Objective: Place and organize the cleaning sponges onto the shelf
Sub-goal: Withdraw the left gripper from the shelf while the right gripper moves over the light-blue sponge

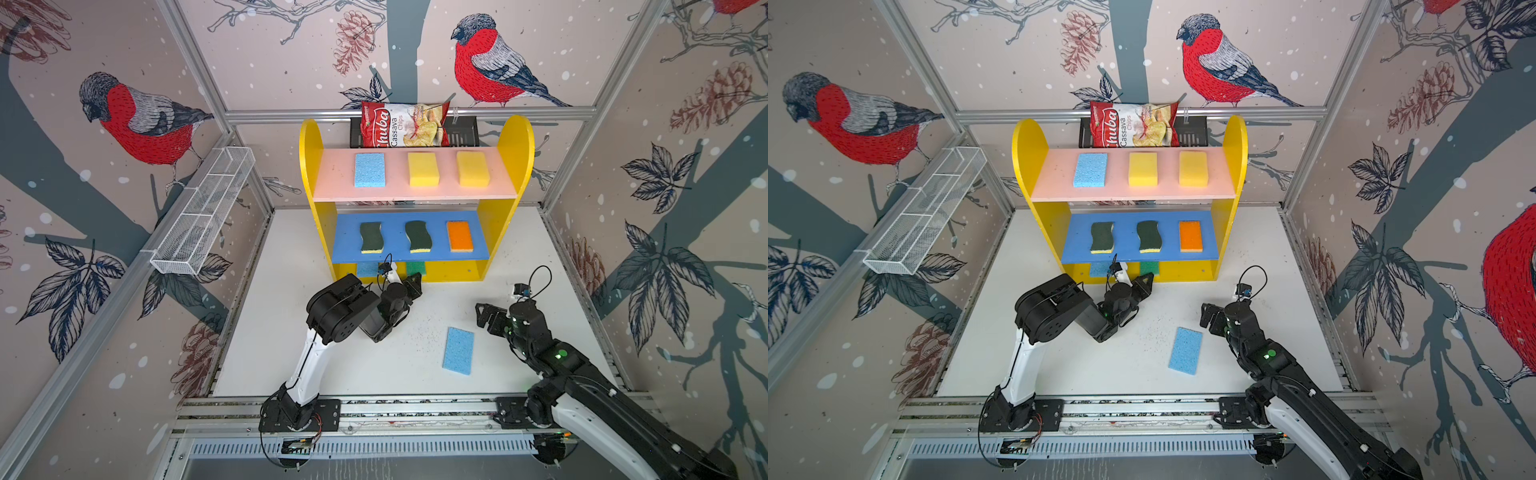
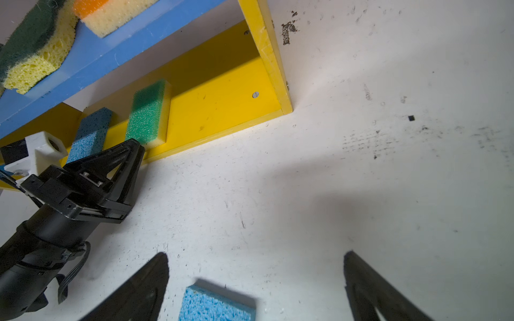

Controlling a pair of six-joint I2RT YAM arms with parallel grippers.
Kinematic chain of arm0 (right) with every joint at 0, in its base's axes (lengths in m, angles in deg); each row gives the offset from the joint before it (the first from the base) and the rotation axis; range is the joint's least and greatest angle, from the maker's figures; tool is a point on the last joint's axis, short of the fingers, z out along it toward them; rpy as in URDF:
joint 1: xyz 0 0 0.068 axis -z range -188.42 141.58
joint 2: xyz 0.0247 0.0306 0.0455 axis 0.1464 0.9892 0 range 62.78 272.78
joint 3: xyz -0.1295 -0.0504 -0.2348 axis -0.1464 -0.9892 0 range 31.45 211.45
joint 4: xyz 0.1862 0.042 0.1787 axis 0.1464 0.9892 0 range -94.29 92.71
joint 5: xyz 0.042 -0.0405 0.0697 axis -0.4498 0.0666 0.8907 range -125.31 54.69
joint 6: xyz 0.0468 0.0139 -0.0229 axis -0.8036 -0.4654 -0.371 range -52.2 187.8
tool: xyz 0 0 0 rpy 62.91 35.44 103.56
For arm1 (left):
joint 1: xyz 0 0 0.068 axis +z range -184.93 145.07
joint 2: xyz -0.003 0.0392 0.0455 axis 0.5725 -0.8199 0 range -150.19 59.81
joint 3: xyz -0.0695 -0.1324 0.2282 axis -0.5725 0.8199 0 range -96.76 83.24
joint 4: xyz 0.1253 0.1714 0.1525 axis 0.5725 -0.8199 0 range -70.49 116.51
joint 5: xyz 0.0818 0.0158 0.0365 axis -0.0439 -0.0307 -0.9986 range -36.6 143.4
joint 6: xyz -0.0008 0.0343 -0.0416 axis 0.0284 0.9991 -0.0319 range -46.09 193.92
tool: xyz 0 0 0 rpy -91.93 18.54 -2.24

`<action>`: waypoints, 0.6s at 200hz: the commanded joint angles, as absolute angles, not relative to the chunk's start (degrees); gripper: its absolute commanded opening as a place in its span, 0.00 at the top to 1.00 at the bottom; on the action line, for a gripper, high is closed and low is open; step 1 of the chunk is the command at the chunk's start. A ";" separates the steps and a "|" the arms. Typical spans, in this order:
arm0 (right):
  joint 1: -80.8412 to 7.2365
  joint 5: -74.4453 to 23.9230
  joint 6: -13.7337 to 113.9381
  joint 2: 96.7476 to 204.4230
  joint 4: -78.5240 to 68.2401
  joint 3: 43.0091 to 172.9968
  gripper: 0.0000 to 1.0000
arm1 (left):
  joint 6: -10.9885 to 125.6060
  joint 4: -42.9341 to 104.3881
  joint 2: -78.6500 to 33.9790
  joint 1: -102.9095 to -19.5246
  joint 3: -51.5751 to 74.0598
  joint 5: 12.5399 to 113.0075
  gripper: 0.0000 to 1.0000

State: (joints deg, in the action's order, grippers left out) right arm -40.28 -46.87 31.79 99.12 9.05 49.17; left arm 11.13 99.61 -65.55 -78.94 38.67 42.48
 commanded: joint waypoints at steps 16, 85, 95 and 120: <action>-40.24 -46.83 32.02 99.14 7.53 49.25 0.02 | 11.09 88.65 -67.36 -78.61 39.04 42.42 0.83; -40.24 -46.79 31.84 99.12 7.62 49.19 0.02 | 10.81 88.43 -67.20 -78.52 39.41 42.67 0.83; -40.23 -46.74 31.71 99.11 7.66 49.20 0.02 | 10.92 88.21 -67.06 -78.52 39.47 42.64 0.83; -40.24 -46.69 31.66 99.14 7.93 49.25 0.02 | 10.90 88.38 -66.34 -78.52 40.13 42.28 0.83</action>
State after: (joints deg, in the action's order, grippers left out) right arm -40.28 -46.84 31.77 99.14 9.05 49.17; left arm 10.74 100.98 -66.08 -78.70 38.93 42.77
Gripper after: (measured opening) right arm 0.977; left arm 0.168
